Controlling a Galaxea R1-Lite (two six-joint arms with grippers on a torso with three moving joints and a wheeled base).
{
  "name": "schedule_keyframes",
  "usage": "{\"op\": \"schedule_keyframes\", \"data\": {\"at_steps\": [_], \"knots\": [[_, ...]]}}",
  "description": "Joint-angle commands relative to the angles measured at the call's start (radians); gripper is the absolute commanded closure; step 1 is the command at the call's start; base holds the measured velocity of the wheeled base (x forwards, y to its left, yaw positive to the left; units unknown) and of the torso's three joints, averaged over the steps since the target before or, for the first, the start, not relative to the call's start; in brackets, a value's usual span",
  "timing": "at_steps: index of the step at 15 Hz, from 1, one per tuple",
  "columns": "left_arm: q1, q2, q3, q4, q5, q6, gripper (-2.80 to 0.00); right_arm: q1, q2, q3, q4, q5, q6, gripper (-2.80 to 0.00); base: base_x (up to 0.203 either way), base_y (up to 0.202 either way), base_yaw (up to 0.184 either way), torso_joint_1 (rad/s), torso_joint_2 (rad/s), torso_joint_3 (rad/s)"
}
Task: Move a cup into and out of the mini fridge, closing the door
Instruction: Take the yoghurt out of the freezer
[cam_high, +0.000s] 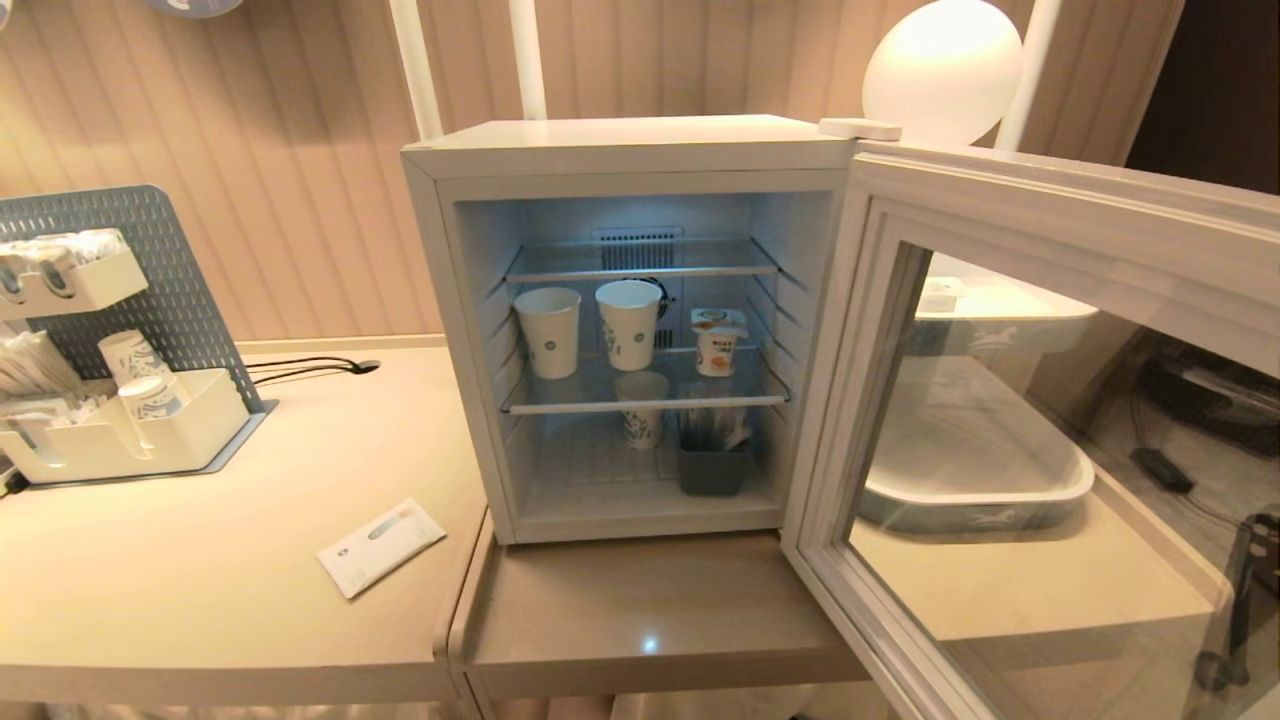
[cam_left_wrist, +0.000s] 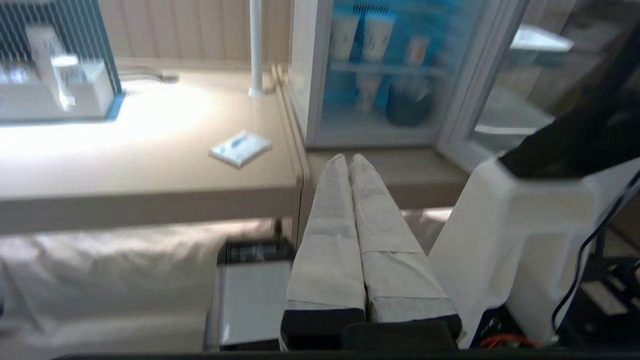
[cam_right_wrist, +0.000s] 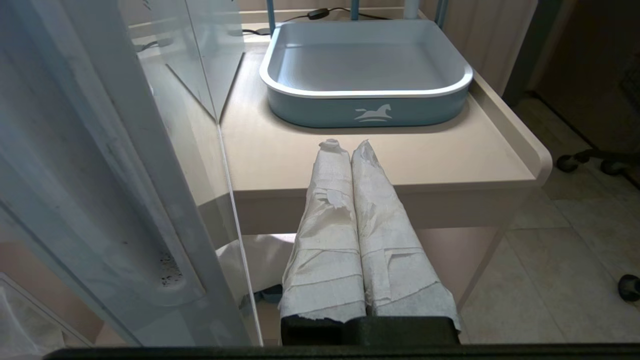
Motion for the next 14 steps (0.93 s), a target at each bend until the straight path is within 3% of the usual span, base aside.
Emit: {"op": "schedule_keyframes", "data": {"at_steps": [1,3,6,9,11,12,14], "knots": [[-0.008,-0.097,0.168,0.008,0.011,-0.073,0.0,0.001,0.002,0.0,0.0,0.0,0.0,0.0,0.0,0.0,0.0,0.0,0.0,0.0],[-0.009,-0.113,0.346,-0.12,0.051,-0.176,0.0,0.001,0.002,0.0,0.0,0.0,0.0,0.0,0.0,0.0,0.0,0.0,0.0,0.0],[-0.01,-0.118,0.734,-0.503,0.161,-0.196,0.0,0.001,0.002,0.0,0.0,0.0,0.0,0.0,0.0,0.0,0.0,0.0,0.0,0.0],[-0.011,-0.12,1.283,-1.027,0.242,-0.097,0.0,0.001,0.002,0.0,0.0,0.0,0.0,0.0,0.0,0.0,0.0,0.0,0.0,0.0],[-0.011,-0.121,1.57,-1.292,0.233,-0.026,0.0,0.001,0.002,0.0,0.0,0.0,0.0,0.0,0.0,0.0,0.0,0.0,0.0,0.0],[-0.011,-0.121,1.651,-1.366,0.217,0.009,0.0,0.001,0.003,0.0,0.0,0.0,0.0,0.0,0.0,0.0,0.0,0.0,0.0,0.0],[-0.011,-0.121,1.689,-1.537,0.185,0.085,0.0,0.001,0.002,0.0,0.0,0.0,0.0,0.0,0.0,0.0,0.0,0.0,0.0,0.0]]}}
